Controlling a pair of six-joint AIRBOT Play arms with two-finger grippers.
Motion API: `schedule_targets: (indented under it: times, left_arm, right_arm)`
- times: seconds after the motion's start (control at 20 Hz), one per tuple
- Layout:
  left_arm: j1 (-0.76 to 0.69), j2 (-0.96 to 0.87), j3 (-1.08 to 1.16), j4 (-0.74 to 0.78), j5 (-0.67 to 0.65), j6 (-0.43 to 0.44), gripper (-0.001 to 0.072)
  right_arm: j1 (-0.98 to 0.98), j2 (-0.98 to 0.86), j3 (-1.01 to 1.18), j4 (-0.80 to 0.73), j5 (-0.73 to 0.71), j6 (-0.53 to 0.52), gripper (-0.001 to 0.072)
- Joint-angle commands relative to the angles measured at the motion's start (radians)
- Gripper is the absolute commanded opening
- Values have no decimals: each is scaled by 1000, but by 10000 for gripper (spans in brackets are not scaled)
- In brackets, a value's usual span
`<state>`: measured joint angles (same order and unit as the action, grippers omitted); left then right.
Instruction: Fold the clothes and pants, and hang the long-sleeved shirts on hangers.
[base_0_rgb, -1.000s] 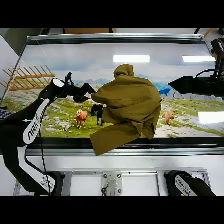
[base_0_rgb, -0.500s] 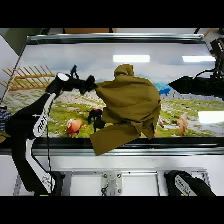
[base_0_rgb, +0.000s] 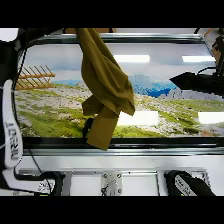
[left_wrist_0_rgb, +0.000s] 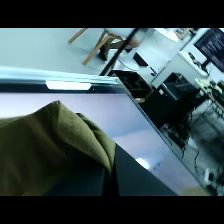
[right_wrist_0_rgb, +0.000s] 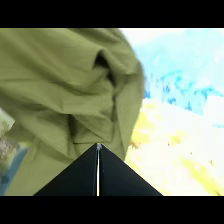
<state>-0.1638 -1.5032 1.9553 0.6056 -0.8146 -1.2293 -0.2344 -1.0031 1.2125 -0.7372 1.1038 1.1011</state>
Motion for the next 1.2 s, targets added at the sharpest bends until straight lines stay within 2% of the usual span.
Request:
schedule_targets:
  times: [0.0, 0.1, 0.25, 0.35, 0.4, 0.45, 0.5, 0.55, 0.6, 0.65, 0.7, 0.75, 0.85, 1.1, 1.15]
  left_arm:
    - [-160, 182, -137, 6, -99, 225, 11]
    - [-296, 172, -168, 17, -188, 235, 11]
    - [-481, 102, -226, 149, -236, 231, 12]
    - [-569, 25, -252, 222, -241, 152, 25]
    - [-589, -13, -248, 248, -245, 103, 300]
    - [-591, -47, -232, 269, -259, 43, 644]
    - [-572, -71, -208, 277, -282, -33, 687]
    - [-533, -85, -182, 274, -311, -104, 687]
    - [-483, -84, -171, 266, -332, -156, 687]
    - [-430, -68, -181, 255, -336, -187, 687]
    - [-375, -35, -220, 259, -327, -205, 687]
    - [-326, 4, -276, 259, -315, -216, 687]
    - [-230, 93, -429, 261, -299, -239, 687]
    - [-22, 327, -877, 263, -229, -319, 687]
    - [5, 367, -945, 264, -223, -325, 687]
  right_arm:
    - [-1, 37, 1, 44, -161, 0, 19]
    - [-1, 68, 1, 45, -212, 0, 19]
    - [-3, 100, 1, 41, -220, 0, 19]
    - [-3, 112, 1, 41, -220, 0, 19]
    - [-3, 115, 1, 41, -214, 0, 19]
    - [-3, 118, 1, 41, -202, -1, 20]
    - [-3, 119, 1, 41, -182, -1, 27]
    - [-3, 118, 1, 41, -149, -3, 43]
    - [-3, 115, 1, 41, -111, -13, 257]
    - [-1, 110, 1, 41, -74, -35, 411]
    - [5, 102, 1, 41, -22, -75, 282]
    - [22, 93, 0, 31, 31, -120, 210]
    - [113, 72, 0, -82, 74, -148, 210]
    - [537, -53, 0, -578, 71, -144, 214]
    - [612, -98, 0, -623, 71, -144, 333]
